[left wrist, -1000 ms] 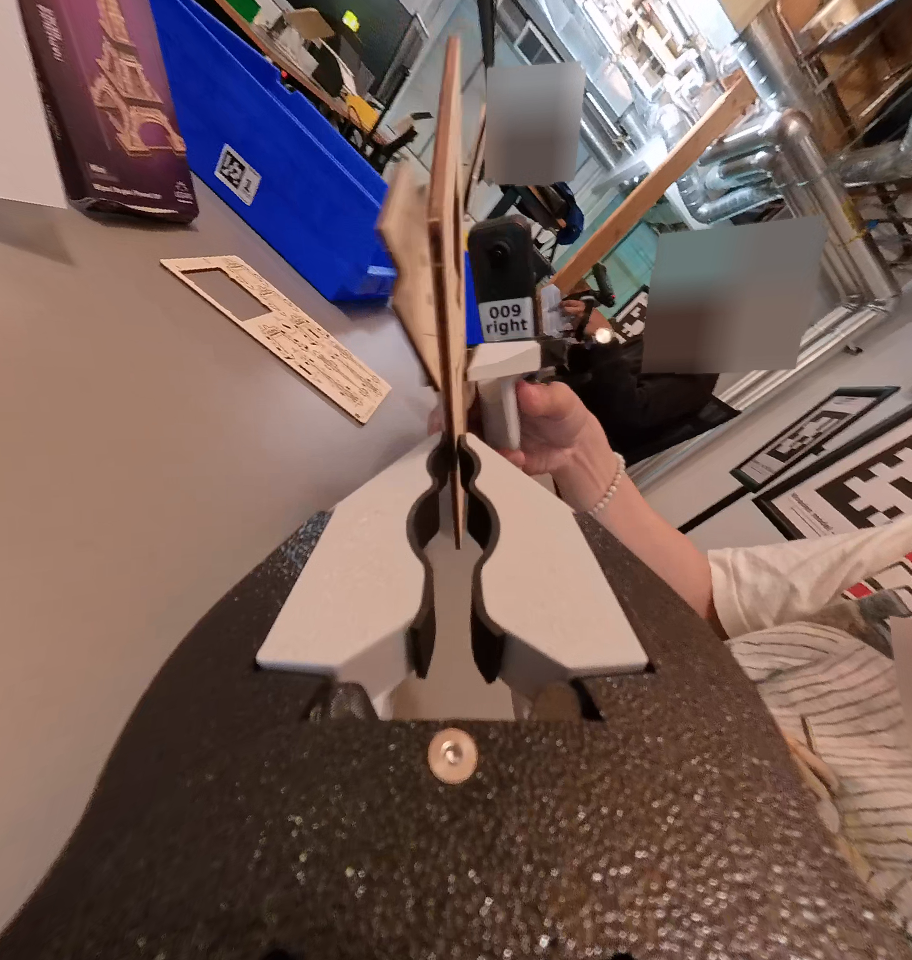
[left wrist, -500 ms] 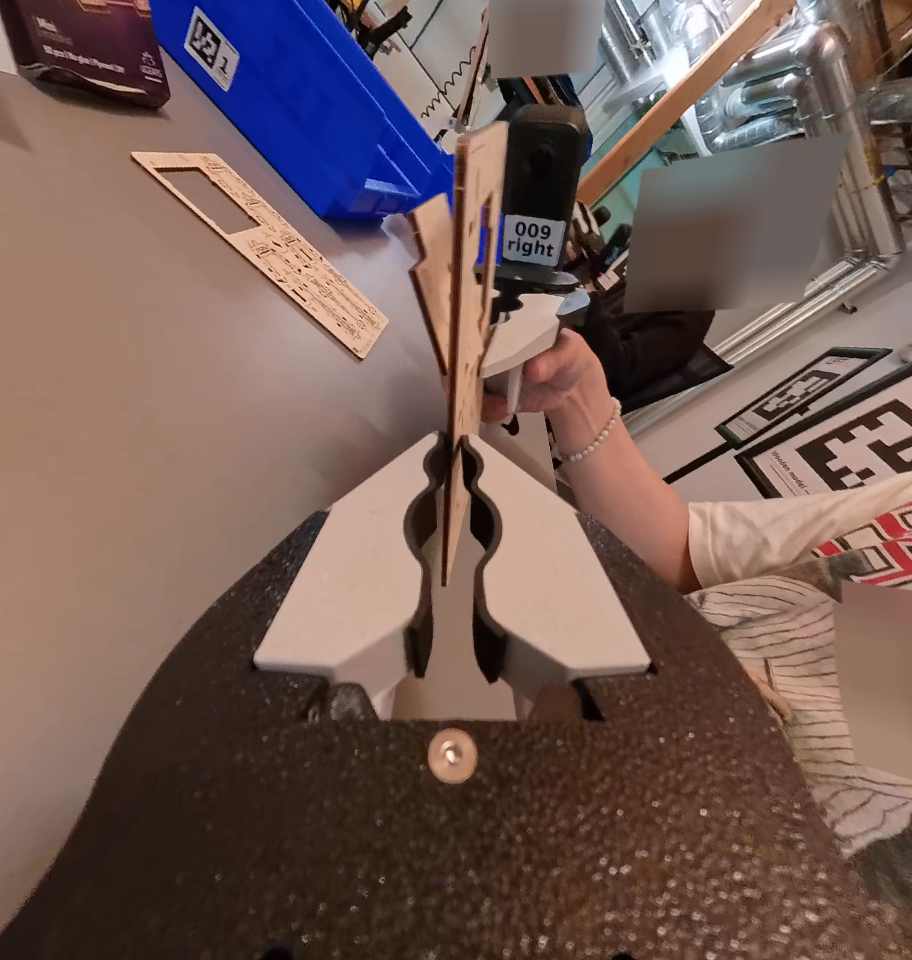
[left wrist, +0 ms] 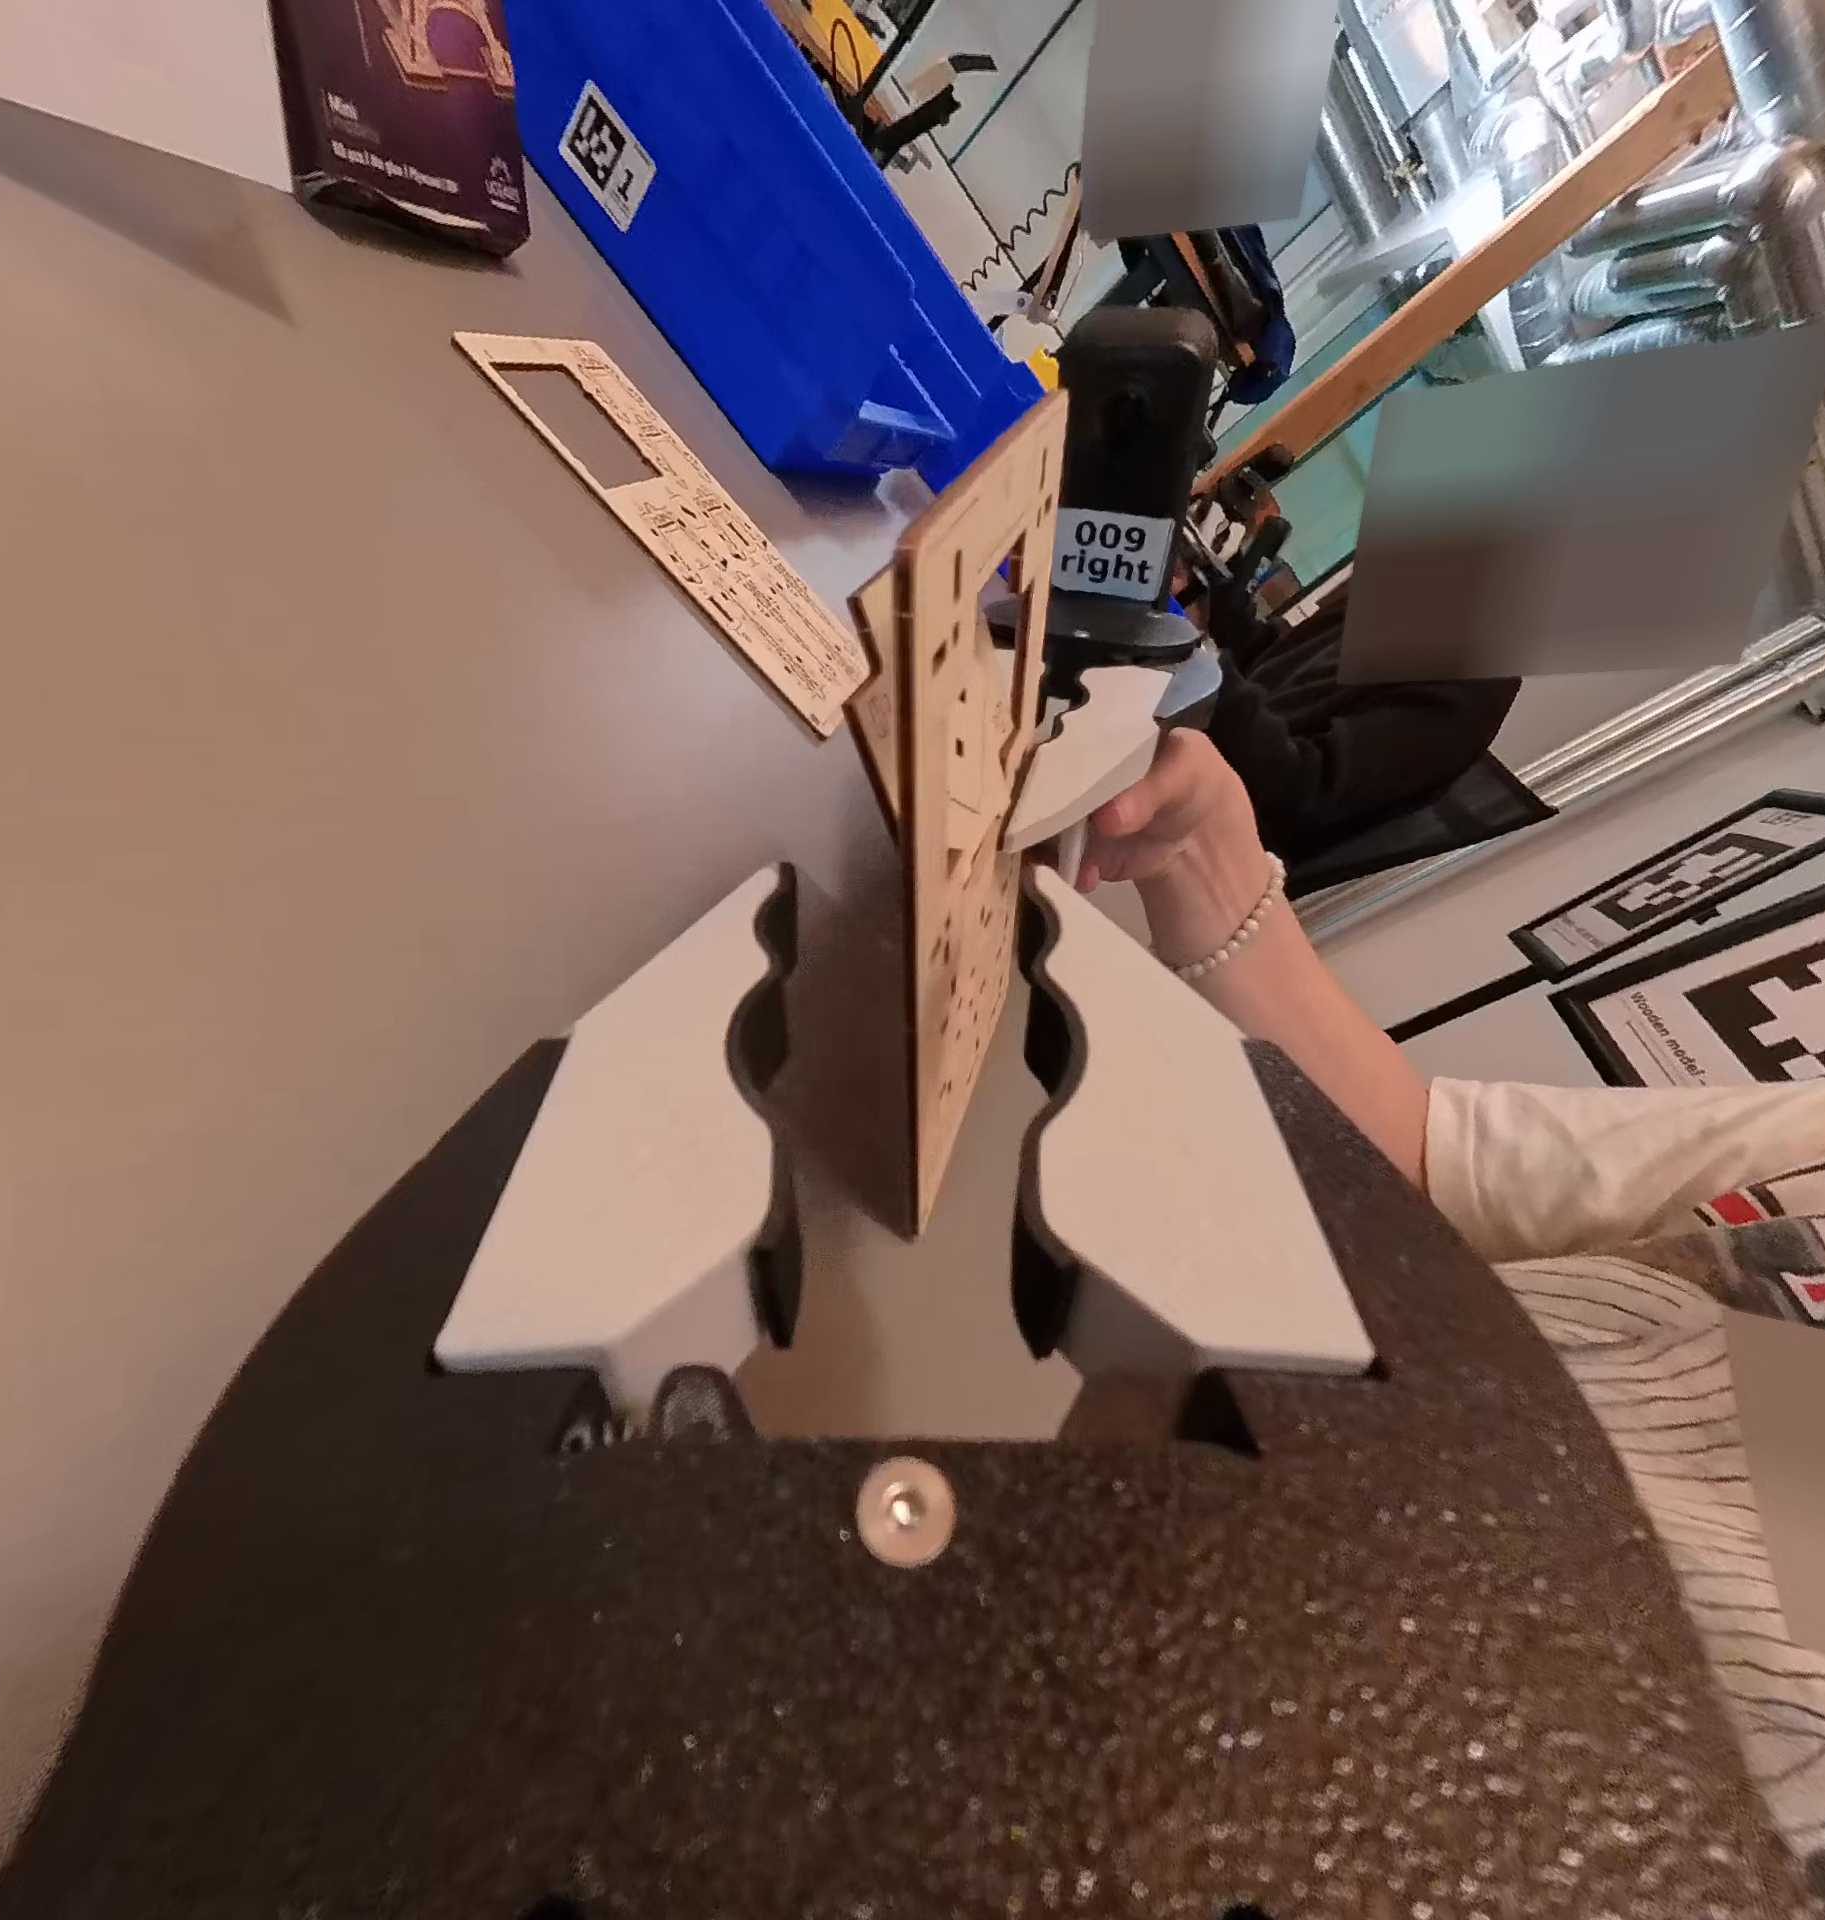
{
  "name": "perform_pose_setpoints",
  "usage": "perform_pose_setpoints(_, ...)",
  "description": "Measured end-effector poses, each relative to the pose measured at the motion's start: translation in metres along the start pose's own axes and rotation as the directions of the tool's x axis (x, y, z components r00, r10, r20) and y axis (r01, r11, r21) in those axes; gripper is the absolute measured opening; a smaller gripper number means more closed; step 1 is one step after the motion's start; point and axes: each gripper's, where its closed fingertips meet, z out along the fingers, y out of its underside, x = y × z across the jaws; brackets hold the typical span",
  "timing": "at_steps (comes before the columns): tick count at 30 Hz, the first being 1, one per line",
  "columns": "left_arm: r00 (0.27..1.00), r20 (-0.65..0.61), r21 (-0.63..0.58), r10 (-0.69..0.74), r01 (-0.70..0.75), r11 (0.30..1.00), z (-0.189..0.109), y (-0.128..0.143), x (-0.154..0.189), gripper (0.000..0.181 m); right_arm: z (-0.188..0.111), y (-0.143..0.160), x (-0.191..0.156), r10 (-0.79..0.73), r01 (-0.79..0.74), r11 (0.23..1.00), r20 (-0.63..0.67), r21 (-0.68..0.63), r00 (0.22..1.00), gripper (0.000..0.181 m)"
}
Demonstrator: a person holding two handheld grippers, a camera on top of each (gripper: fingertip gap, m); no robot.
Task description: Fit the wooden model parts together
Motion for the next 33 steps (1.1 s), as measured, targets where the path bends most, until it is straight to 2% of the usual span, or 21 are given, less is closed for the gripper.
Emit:
perform_pose_setpoints(2, 1.0, -0.017, -0.018, 0.004, -0.004, 1.0, 0.002, 0.003, 0.003, 0.044, 0.003, 0.0, -0.006, -0.022, 0.022, 1.0, 0.04, -0.007, 0.999, 0.001)
perform_pose_setpoints(5, 0.995, -0.069, -0.009, 0.067, -0.067, 0.998, 0.004, 0.003, 0.015, 0.026, 0.007, 0.001, -0.001, -0.021, 0.021, 0.999, 0.014, -0.029, 1.0, 0.001)
perform_pose_setpoints(7, 0.991, -0.025, 0.018, 0.135, -0.134, 0.991, 0.002, -0.001, 0.011, 0.008, 0.008, -0.002, -0.001, 0.003, -0.003, 1.0, 0.034, -0.015, 0.999, 0.001)
perform_pose_setpoints(11, 0.981, 0.023, 0.042, 0.193, -0.194, 0.98, 0.0, -0.005, 0.006, 0.01, 0.012, -0.003, 0.0, 0.042, -0.042, 0.999, 0.045, 0.002, 0.998, 0.002)
perform_pose_setpoints(14, 0.981, 0.041, 0.077, 0.188, -0.191, 0.979, 0.001, -0.01, 0.003, 0.018, 0.016, 0.003, 0.001, 0.065, -0.063, 0.998, 0.056, -0.027, 0.996, 0.001)
perform_pose_setpoints(17, 0.983, 0.024, 0.107, 0.181, -0.183, 0.977, 0.0, -0.014, 0.006, 0.007, 0.018, 0.007, 0.001, 0.053, -0.05, 0.997, 0.056, -0.053, 0.997, 0.001)
perform_pose_setpoints(21, 0.986, -0.007, 0.114, 0.167, -0.165, 0.98, 0.0, -0.013, 0.007, 0.004, 0.017, 0.006, 0.004, 0.059, -0.054, 0.995, 0.054, -0.082, 0.997, 0.004)
perform_pose_setpoints(25, 0.992, 0.018, 0.112, 0.121, -0.122, 0.986, -0.001, -0.013, -0.002, 0.004, 0.009, -0.015, 0.012, 0.039, -0.038, 0.999, 0.054, -0.026, 0.998, 0.016)
perform_pose_setpoints(28, 0.996, 0.007, 0.114, 0.087, -0.087, 0.99, -0.001, -0.013, -0.004, 0.004, 0.007, -0.019, 0.02, 0.029, -0.027, 0.999, 0.061, -0.027, 0.998, 0.004)
perform_pose_setpoints(31, 0.998, 0.011, 0.1, 0.061, -0.061, 0.993, 0.0, -0.011, -0.008, 0.005, 0.008, -0.017, 0.023, 0.015, -0.013, 1.0, 0.071, -0.022, 0.997, 0.004)
perform_pose_setpoints(33, 0.998, 0.034, 0.102, 0.052, -0.055, 0.993, 0.0, -0.011, -0.012, 0.01, 0.007, -0.019, 0.019, 0.068, -0.069, 0.998, 0.103, 0.006, 0.992, 0.001)
